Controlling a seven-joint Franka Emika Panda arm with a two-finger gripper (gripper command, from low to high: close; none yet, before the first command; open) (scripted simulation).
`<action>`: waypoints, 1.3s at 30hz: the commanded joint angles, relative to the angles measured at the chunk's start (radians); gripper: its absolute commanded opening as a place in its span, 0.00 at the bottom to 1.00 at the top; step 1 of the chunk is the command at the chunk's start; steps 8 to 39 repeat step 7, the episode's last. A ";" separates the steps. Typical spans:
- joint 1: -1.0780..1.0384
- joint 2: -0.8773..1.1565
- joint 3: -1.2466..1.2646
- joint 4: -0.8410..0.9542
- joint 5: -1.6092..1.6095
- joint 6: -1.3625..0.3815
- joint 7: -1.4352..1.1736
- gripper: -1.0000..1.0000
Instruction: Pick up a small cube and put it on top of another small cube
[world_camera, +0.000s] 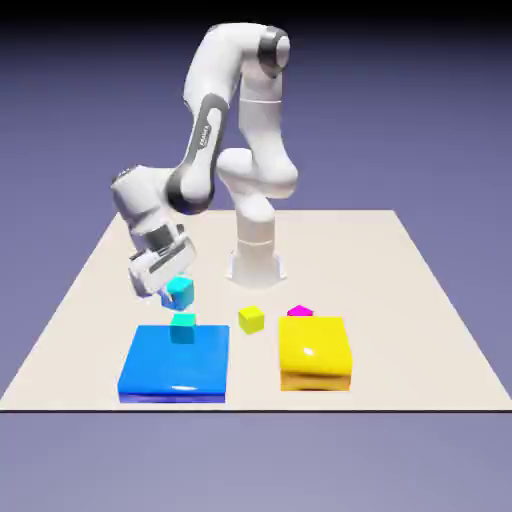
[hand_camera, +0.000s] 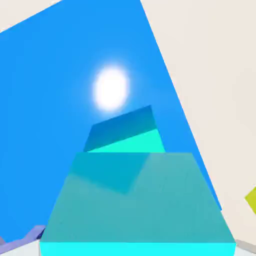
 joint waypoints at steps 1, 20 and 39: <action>0.004 0.000 -0.004 0.000 -0.001 -0.001 0.001 1.00; -0.030 -0.170 -0.047 0.026 -0.114 -0.196 0.085 1.00; -0.030 -0.170 -0.047 0.026 -0.114 -0.196 0.085 1.00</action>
